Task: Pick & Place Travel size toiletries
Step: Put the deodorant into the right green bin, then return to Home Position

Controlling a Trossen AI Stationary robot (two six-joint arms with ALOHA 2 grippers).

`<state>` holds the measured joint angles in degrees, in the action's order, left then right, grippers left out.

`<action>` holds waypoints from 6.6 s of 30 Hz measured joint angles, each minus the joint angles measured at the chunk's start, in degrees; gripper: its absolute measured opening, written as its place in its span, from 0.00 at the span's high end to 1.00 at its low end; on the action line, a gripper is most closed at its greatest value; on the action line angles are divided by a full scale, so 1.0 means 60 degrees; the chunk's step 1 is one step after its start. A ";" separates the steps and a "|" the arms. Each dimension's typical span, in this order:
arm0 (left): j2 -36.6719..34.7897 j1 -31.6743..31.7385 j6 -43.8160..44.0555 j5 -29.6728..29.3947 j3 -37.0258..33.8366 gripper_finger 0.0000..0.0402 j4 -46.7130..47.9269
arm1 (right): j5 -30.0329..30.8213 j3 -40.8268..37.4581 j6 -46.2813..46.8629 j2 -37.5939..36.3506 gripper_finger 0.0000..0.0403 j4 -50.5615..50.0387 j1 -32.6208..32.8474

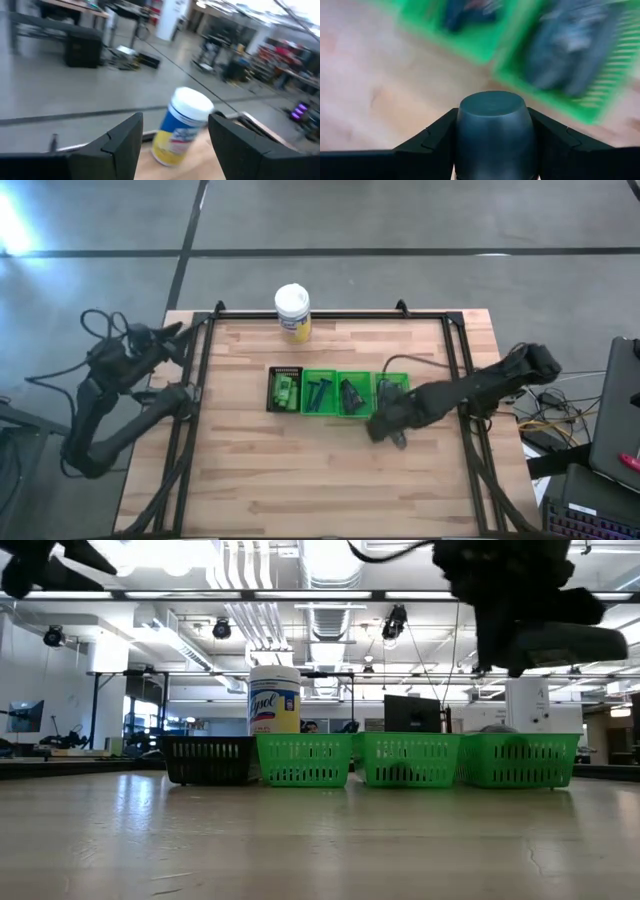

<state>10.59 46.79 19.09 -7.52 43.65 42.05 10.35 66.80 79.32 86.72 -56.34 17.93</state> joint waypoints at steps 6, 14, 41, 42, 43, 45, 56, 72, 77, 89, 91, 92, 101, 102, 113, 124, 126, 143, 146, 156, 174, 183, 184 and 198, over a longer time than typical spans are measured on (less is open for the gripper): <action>-0.0537 0.1964 0.0000 0.0020 -0.0586 0.43 -0.0198 | 0.0885 -0.0851 0.1398 -0.1227 0.52 -0.0631 -0.1112; -0.1426 0.4787 0.0000 0.0016 -0.2504 0.43 -0.0290 | 0.0853 -0.2042 0.0158 -0.1404 0.51 0.1352 -0.3315; -0.1745 0.6451 0.0379 0.0730 -0.5689 0.43 0.0625 | 0.0735 -0.2907 0.0610 -0.0623 0.30 0.1743 -0.3591; -0.1745 0.6432 0.0379 0.0730 -0.5689 0.43 0.0622 | 0.0757 -0.2874 0.0518 -0.0630 0.29 0.1717 -0.3591; -0.1745 0.6395 0.0379 0.0733 -0.5689 0.43 0.0621 | 0.0817 -0.2803 0.0412 -0.0638 0.27 0.1684 -0.3591; -0.1745 0.6337 0.0378 0.0734 -0.5689 0.43 0.0625 | 0.0960 -0.2579 0.0125 -0.0645 0.24 0.1704 -0.3591; -0.1742 0.6309 0.0368 0.0701 -0.5682 0.43 0.0629 | 0.2109 -0.0508 -0.1659 -0.0981 0.14 0.0257 -0.2979; -0.1720 0.6290 0.0361 0.0686 -0.5682 0.43 0.0632 | -0.0219 -0.1948 -0.8886 -0.3337 0.28 0.9169 -0.3291; -0.1723 0.6290 0.0357 0.0686 -0.5685 0.43 0.0632 | -0.0185 -0.1820 -0.9355 -0.3721 0.32 0.9305 -0.3322; -0.1687 0.6290 0.0357 0.0680 -0.5685 0.43 0.0632 | -0.5116 -0.4391 -1.2906 -0.7091 0.41 1.2110 -0.5879; -0.1683 0.6290 0.0357 0.0683 -0.5685 0.43 0.0632 | -0.6939 -0.5033 -1.3185 -0.7973 0.42 1.3143 -0.7286; -0.1665 0.6287 0.0357 0.0683 -0.5685 0.43 0.0632 | -0.7572 -0.5255 -1.3376 -0.8417 0.43 1.3205 -0.7946; -0.1645 0.6287 0.0357 0.0683 -0.5689 0.43 0.0632 | -0.6385 -0.5284 -1.3995 -1.1631 0.47 1.0679 -1.3644; -0.1636 0.6287 0.0357 0.0683 -0.5689 0.43 0.0632 | -0.5914 -0.5192 -1.4117 -1.1844 0.47 1.0169 -1.4107; -0.1618 0.6287 0.0357 0.0683 -0.5689 0.43 0.0632 | -0.4079 -0.7442 -1.5302 -1.3132 0.50 1.0785 -1.6035; -0.1618 0.6283 0.0360 0.0683 -0.5689 0.43 0.0632 | 0.0330 -1.0557 -1.2929 -1.2836 0.52 1.2939 -1.6044; -0.1614 0.6283 0.0357 0.0683 -0.5689 0.43 0.0632 | 0.0271 -1.0821 -1.2994 -1.2814 0.51 1.3041 -1.6036; -0.1614 0.6283 0.0361 0.0679 -0.5689 0.43 0.0635 | 0.0207 -1.1048 -1.2193 -1.2932 0.37 1.1453 -1.6032; -0.1614 0.6283 0.0361 0.0679 -0.5689 0.43 0.0635 | 0.0212 -1.1048 -1.2279 -1.2925 0.35 1.1453 -1.6035; -0.1614 0.6283 0.0361 0.0679 -0.5689 0.43 0.0635 | 0.0225 -1.1048 -1.2244 -1.2928 0.27 1.1453 -1.6035; -0.1614 0.6283 0.0361 0.0679 -0.5689 0.43 0.0635 | 0.0222 -1.1048 -1.2220 -1.2929 0.12 1.1453 -1.6035; -0.1614 0.6283 0.0361 0.0679 -0.5689 0.43 0.0635 | 0.0220 -1.1044 -1.2220 -1.2929 0.12 1.1453 -1.6035; -0.1614 0.6283 0.0361 0.0679 -0.5689 0.43 0.0635 | 0.0219 -1.1044 -1.2220 -1.2927 0.13 1.1453 -1.6035; -0.1614 0.6283 0.0360 0.0679 -0.5689 0.43 0.0635 | 0.0218 -1.1044 -1.2221 -1.2929 0.23 1.1453 -1.6035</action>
<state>0.91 84.49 21.25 -3.44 9.52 45.87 11.66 0.54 6.00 9.15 12.38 -78.28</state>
